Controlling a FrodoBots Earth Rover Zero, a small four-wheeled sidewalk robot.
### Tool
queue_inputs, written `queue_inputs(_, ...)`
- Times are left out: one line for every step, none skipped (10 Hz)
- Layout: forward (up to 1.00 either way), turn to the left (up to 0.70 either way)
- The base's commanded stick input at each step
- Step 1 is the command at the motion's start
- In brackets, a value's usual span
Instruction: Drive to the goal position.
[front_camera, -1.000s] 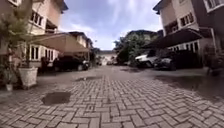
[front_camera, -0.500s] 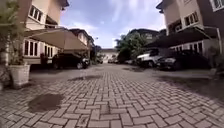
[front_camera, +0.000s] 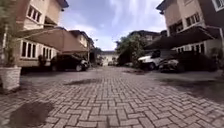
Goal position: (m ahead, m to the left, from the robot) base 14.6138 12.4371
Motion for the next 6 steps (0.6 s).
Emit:
queue_inputs(0.69,0.03)
queue_inputs(0.69,0.03)
queue_inputs(0.69,0.03)
queue_inputs(0.69,0.03)
queue_inputs(0.69,0.03)
queue_inputs(0.69,0.03)
